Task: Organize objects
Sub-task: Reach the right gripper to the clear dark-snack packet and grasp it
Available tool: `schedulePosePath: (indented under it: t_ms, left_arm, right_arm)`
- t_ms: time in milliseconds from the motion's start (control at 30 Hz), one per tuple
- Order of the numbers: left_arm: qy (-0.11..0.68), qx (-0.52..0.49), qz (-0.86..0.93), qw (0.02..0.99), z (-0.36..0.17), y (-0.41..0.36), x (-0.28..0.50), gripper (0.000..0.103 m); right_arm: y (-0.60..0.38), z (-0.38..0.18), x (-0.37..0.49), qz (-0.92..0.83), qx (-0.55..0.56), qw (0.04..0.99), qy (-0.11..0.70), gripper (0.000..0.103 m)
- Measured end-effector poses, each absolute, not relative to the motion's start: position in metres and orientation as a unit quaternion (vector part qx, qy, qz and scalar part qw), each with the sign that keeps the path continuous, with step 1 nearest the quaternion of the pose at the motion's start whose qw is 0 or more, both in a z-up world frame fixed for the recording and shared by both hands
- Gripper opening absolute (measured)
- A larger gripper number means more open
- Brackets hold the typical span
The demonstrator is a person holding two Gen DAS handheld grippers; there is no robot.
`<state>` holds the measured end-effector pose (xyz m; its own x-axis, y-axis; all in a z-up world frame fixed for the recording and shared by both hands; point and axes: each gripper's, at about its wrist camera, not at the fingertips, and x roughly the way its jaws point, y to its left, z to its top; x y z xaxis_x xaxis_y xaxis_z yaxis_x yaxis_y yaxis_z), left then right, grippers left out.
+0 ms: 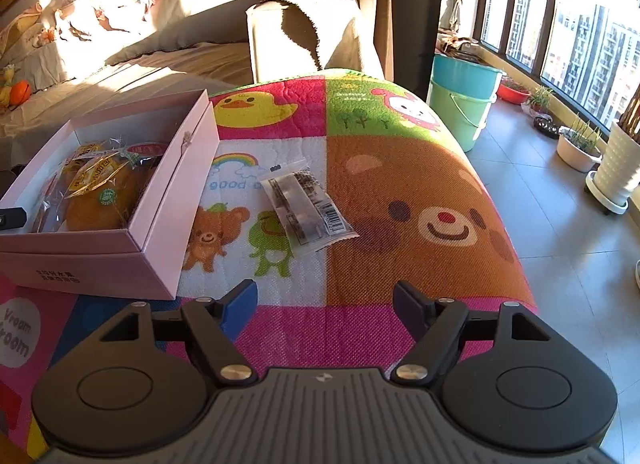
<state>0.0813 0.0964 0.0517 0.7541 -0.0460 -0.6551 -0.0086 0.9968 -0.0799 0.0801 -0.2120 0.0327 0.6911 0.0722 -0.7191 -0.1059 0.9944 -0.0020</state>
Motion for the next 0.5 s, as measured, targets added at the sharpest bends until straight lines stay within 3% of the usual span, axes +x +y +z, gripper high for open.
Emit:
schedulePosePath:
  t_ms: [500]
  left_arm:
    - [0.35, -0.039, -0.01, 0.936, 0.052, 0.096, 0.081, 0.015]
  right_arm:
    - [-0.188, 0.028, 0.094, 0.055, -0.072, 0.92, 0.382, 0.077]
